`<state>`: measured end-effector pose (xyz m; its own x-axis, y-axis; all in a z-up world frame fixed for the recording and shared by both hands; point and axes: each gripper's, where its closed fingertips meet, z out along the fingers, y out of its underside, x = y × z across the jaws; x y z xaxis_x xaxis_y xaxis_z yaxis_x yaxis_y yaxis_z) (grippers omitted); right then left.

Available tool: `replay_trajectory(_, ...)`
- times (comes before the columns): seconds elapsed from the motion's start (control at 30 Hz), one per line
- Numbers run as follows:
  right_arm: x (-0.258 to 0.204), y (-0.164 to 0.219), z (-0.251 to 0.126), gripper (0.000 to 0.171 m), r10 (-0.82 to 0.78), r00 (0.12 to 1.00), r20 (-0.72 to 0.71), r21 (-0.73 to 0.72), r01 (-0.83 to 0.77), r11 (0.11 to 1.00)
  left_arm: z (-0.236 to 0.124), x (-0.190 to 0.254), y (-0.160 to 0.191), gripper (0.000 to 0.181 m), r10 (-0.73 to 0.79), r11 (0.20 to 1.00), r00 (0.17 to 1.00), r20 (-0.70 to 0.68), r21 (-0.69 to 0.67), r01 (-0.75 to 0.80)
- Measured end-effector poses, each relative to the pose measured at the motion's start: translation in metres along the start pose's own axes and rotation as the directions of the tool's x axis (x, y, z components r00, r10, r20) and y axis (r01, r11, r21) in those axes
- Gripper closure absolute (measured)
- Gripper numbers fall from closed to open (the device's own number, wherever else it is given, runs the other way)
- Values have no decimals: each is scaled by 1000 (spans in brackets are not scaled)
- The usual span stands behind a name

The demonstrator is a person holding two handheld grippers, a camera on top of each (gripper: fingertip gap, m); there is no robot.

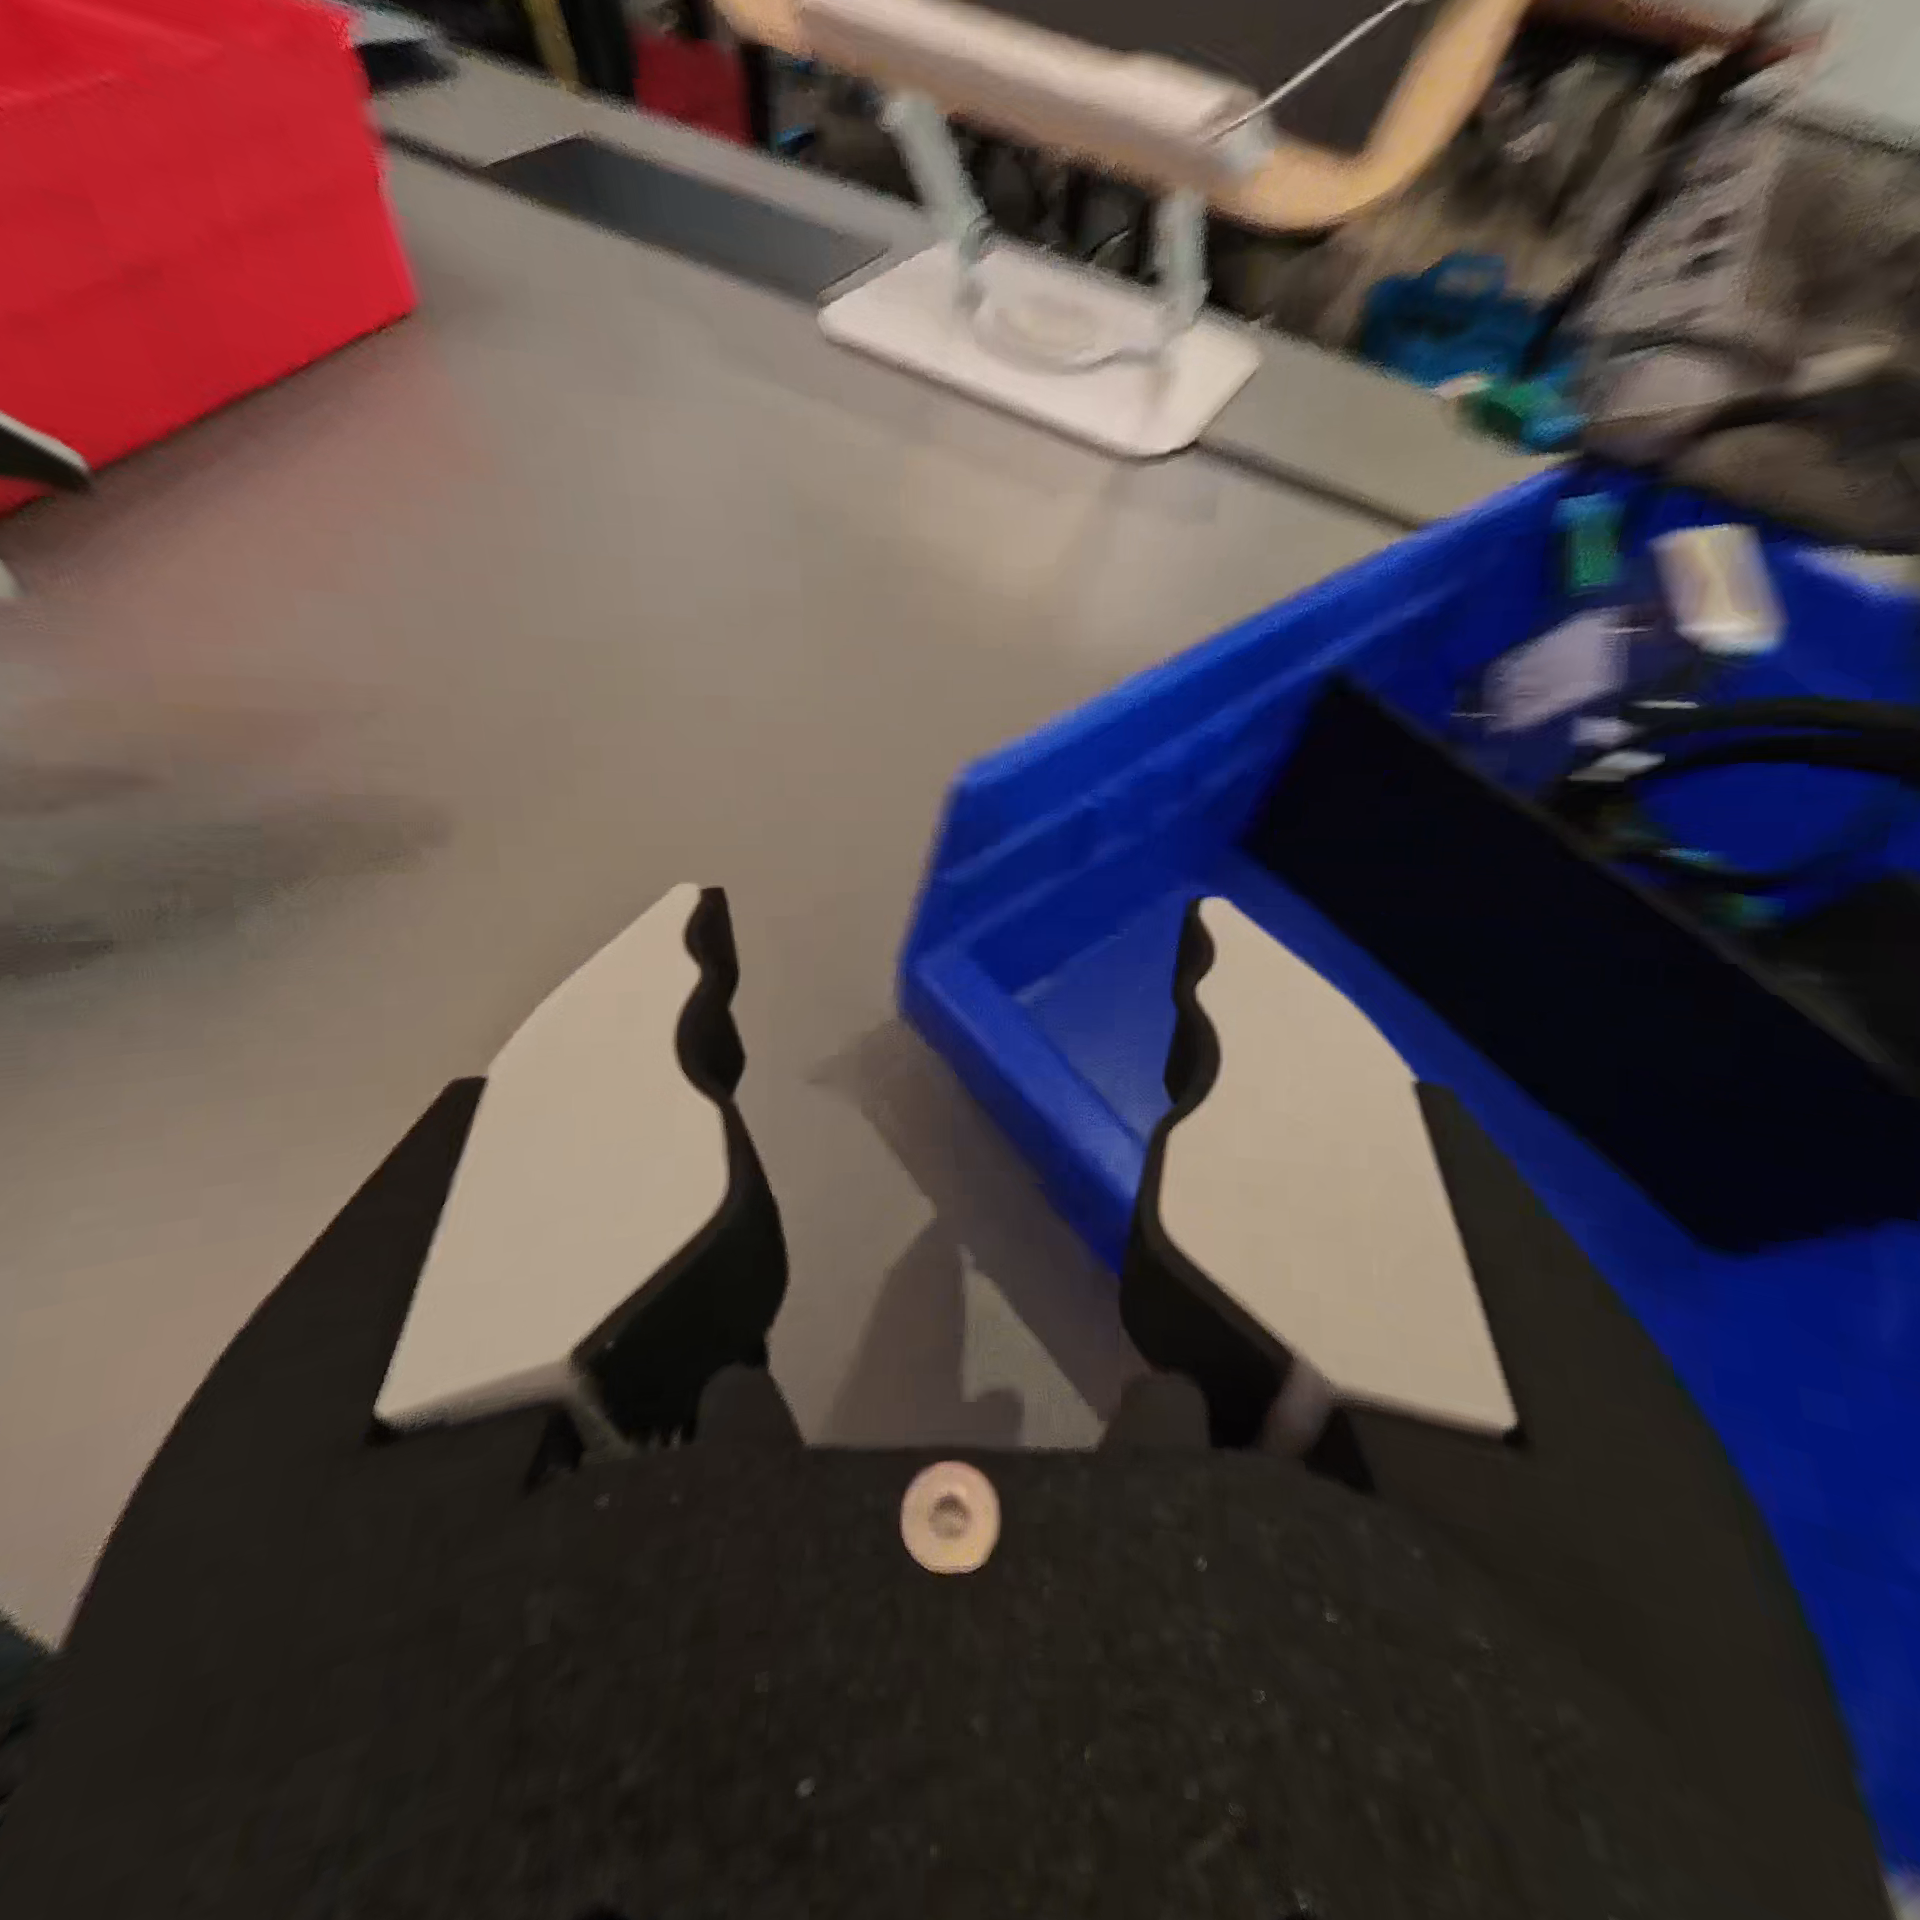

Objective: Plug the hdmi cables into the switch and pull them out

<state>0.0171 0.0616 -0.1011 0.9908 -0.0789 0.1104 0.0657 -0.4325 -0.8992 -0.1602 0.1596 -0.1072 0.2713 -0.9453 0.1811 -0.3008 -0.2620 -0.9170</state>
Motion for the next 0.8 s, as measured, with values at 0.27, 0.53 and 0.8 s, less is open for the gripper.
replay_trajectory(0.27,150,67,-98,116,222,747,-627,41,-253,967,170,103,-24,115,225,967,974,-27,-120,-227)
replay_trajectory(0.53,150,92,-56,166,350,755,-555,-34,-441,897,199,94,-32,174,196,971,975,104,-161,-178)
replay_trajectory(0.8,74,27,-34,167,349,834,-428,77,-351,933,93,42,-55,174,209,978,945,251,-31,-208)
